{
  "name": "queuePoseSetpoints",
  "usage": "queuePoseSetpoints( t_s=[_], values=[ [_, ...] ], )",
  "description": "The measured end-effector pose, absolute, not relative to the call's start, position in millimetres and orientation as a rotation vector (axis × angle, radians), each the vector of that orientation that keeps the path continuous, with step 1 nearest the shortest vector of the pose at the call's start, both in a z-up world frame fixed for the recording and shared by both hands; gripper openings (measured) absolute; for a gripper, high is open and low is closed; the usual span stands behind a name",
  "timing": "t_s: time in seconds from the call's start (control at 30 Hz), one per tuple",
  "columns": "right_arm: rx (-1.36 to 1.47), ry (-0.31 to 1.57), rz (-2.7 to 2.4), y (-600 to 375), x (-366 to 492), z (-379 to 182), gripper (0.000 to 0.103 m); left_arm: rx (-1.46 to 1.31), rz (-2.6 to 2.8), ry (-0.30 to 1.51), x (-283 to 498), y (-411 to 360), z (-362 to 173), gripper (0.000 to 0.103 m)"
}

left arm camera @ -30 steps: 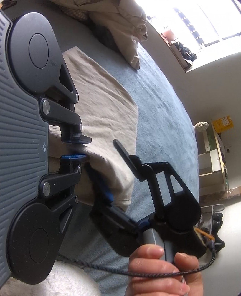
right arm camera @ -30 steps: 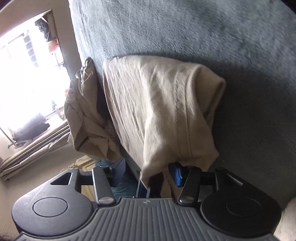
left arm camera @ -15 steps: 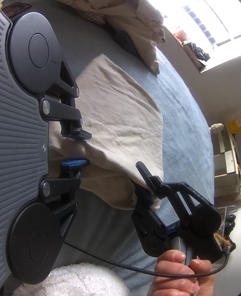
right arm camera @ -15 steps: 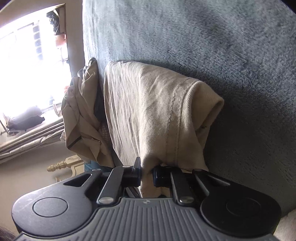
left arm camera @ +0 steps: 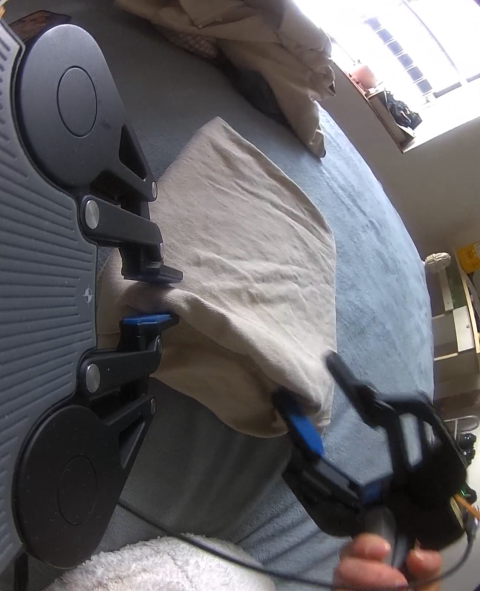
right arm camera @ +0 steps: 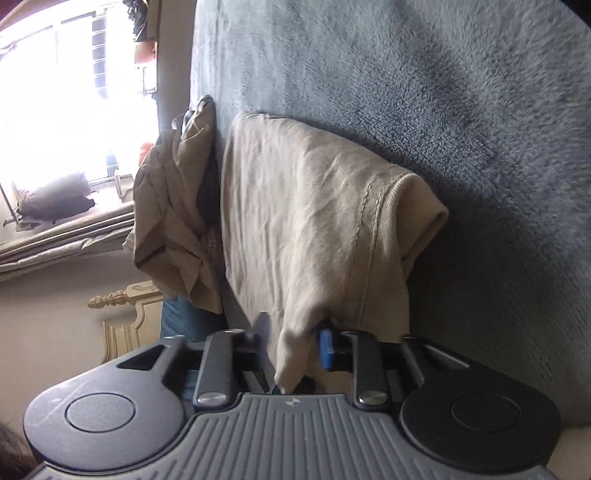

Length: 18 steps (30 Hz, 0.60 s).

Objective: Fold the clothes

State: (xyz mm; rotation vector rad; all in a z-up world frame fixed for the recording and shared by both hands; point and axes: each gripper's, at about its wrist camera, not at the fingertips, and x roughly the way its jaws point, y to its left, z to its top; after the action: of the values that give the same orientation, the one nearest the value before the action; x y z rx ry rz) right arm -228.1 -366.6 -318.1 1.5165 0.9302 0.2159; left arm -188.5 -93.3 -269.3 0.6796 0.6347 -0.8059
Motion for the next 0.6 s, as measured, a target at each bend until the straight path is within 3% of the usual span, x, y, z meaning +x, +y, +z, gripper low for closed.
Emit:
queuePoseSetpoints(
  t_s=[0.23, 0.37, 0.5, 0.6],
  values=[
    [1.319, 1.027, 0.115, -374.1, -259.3, -307.3, 0.049, 0.695, -0.791, 0.633, -192.9, -96.1, -269.2, 0.019],
    [1.237, 1.070, 0.062, -362.9, -251.5, -320.1, 0.046, 0.737, -0.781, 0.627, -199.3, -94.8, -263.1, 0.034],
    [1.235, 1.038, 0.063, -356.0, -246.5, -327.3, 0.040, 0.757, -0.778, 0.586, -210.9, -86.2, -251.4, 0.035],
    [1.252, 1.024, 0.066, -359.2, -249.6, -329.5, 0.012, 0.755, -0.792, 0.524, -221.6, -81.2, -241.0, 0.035]
  ],
)
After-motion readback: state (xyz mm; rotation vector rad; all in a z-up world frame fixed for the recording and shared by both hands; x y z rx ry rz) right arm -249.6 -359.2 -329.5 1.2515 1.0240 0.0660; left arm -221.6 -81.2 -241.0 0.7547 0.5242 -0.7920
